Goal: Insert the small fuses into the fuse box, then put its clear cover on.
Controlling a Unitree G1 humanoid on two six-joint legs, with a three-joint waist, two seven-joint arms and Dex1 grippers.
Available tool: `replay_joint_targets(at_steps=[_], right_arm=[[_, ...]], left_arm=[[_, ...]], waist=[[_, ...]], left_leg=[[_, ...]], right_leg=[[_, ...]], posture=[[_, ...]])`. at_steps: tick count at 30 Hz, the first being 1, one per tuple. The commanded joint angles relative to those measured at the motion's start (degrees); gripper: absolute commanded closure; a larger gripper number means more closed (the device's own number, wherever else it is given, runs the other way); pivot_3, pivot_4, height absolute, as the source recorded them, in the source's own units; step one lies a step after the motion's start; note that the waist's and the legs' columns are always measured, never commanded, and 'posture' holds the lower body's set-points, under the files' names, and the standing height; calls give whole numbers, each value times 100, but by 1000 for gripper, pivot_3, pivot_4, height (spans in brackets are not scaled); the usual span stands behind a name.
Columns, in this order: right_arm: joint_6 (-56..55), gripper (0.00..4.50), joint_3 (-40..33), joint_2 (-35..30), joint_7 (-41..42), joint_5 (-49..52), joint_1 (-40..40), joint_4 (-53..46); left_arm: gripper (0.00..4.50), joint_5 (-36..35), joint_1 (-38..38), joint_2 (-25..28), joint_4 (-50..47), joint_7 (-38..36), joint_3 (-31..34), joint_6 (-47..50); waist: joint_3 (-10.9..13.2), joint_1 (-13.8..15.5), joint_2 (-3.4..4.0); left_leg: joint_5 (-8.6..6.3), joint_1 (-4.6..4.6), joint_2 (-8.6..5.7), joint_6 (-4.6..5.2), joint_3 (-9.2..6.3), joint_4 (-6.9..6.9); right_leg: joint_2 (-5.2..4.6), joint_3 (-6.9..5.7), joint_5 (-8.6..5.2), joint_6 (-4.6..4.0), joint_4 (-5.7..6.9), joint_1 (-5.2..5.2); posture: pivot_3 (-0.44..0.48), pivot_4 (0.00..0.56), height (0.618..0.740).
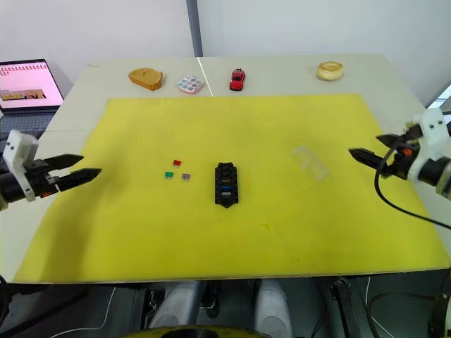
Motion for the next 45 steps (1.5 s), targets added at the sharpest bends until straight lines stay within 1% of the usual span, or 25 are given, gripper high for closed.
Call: replay_joint_targets(at_steps=[1,3,5,9,12,16,19,22,25,31,33,37,38,39,41,44,45], right_arm=[[842,30,525,-3,231,841,-583,-1406],[1201,30,932,209,260,1338,-874,-2224],[1400,30,1212,435,239,1712,-1037,-2787],[1592,30,1673,921,-58,2116,-1217,-3474],[1609,30,2023,1150,-265,2106,-1247,-3822],[1498,30,2244,1259,-429,1975,-1122,-3896],[1338,30,2412,1282,-495,1758,-1036,-3864],[1154,30,2525,1258,-494,1524,-971,-3839],[1116,30,2532,1248,-489,1463,-930,-3807],[1142,30,2470,1248,-581,1376,-856,-3817],[1173,30,2443,1246,-646,1367,-824,-3841],[1178,30,2423,1234,-755,1345,-756,-3876],[1172,0,2426,1233,-785,1328,-744,-3879],[1163,0,2431,1231,-812,1305,-731,-3879],[1136,0,2434,1209,-835,1249,-717,-3858],[1086,0,2449,1165,-830,1142,-700,-3812],[1076,0,2454,1157,-829,1109,-701,-3797]], left_arm=[[0,66,-481,-164,-151,-295,-623,157],[0,235,-838,-403,19,-396,-1031,101],[0,338,-1112,-601,175,-492,-1287,63],[0,513,-1348,-861,348,-610,-1602,-22],[0,617,-1372,-975,391,-635,-1738,-2],[0,595,-1390,-1058,470,-733,-1791,164],[0,733,-1338,-1070,477,-876,-2017,131],[0,638,-1415,-1235,488,-888,-2041,405],[0,739,-1445,-1400,510,-899,-2186,440],[0,828,-1640,-1731,916,-915,-2327,538],[0,795,-1723,-1823,1069,-967,-2313,668],[0,720,-1820,-1944,1336,-1071,-2249,940],[541,725,-1831,-1974,1441,-1075,-2233,952],[850,729,-1837,-1995,1537,-1084,-2224,971],[1835,688,-1852,-2042,1682,-1095,-2160,1042],[3411,711,-1874,-2148,1908,-1003,-2051,1002],[4026,730,-1884,-2189,1986,-960,-2014,968]], waist=[[1,1,-3],[1,14,-4],[1,18,-12],[1,2,-13],[1,2,-14],[0,20,-14],[0,13,-14],[-1,26,-13],[-1,30,-14],[-4,101,-14],[-4,169,-14],[-7,186,-16],[-7,186,-16],[-7,182,-15],[-7,170,-15],[-7,169,-15],[-7,168,-15]], left_leg=[[0,-3,0,0,0,-3],[-1,-6,1,2,-2,-5],[0,-15,1,3,-4,-4],[-8,-38,-2,24,-4,25],[-19,-41,-3,32,-3,52],[-29,-41,-7,45,-4,74],[-32,-41,-10,50,-4,79],[-32,-40,-11,51,-4,79],[-32,-40,-13,52,-4,85],[-34,-37,-17,57,-4,93],[-34,-36,-18,57,-4,95],[-36,-36,-19,60,-4,102],[-37,-35,-19,61,-4,103],[-37,-34,-20,62,-4,104],[-38,-34,-21,64,-4,104],[-39,-35,-20,67,-4,102],[-39,-35,-21,67,-4,103]], right_leg=[[1,0,0,1,0,-2],[2,-2,7,12,0,-2],[4,-3,13,23,2,0],[3,-4,14,24,1,-3],[2,-3,14,23,3,-6],[-1,-4,15,23,5,-8],[-3,-3,16,22,4,-5],[-3,-3,16,23,7,-6],[-3,-3,16,23,8,-2],[-5,-3,16,23,8,5],[-5,-4,17,24,9,6],[-6,-4,18,24,9,11],[-6,-4,18,23,9,13],[-6,-4,18,24,9,13],[-6,-3,18,24,8,13],[-6,-3,19,26,8,11],[-5,-4,19,26,8,11]], posture=[[0,150,740],[0,150,740],[0,150,740],[0,150,740],[0,150,740],[0,150,740],[0,150,740],[0,150,740],[0,150,740],[0,150,740],[0,150,740],[0,150,740],[0,150,740],[0,150,740],[0,150,740],[0,150,740],[0,150,740]])
